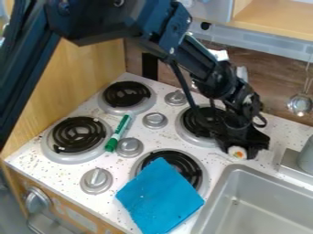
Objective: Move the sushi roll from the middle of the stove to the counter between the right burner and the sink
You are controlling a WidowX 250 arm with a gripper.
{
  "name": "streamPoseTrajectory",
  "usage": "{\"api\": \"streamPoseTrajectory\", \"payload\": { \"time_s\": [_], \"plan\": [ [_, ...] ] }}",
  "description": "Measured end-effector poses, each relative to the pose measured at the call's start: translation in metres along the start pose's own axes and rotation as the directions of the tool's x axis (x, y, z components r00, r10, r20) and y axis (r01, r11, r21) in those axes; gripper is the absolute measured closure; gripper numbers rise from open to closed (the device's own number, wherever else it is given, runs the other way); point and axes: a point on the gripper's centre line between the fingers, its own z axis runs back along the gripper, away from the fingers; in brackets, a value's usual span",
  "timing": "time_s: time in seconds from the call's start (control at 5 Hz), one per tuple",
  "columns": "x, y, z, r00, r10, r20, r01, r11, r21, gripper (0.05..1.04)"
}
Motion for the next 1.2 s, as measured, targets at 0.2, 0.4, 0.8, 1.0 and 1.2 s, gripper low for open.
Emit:
{"api": "streamPoseTrajectory", "payload": {
  "time_s": [0.2,0.4,0.8,1.0,1.2],
  "plan": [
    [-0.005,0.003,0.004,1.000,-0.001,0.002,0.001,1.000,0.007,0.093],
    [-0.010,0.005,0.010,1.000,0.001,0.010,-0.001,1.000,0.000,0.092],
    [-0.006,0.003,0.050,0.998,0.003,0.064,0.000,0.999,-0.047,0.091],
    [-0.009,0.016,0.073,1.000,0.014,0.009,-0.014,0.999,-0.039,0.091],
    [-0.019,0.032,0.097,0.999,-0.026,-0.027,0.026,0.999,-0.022,0.091]
  ]
}}
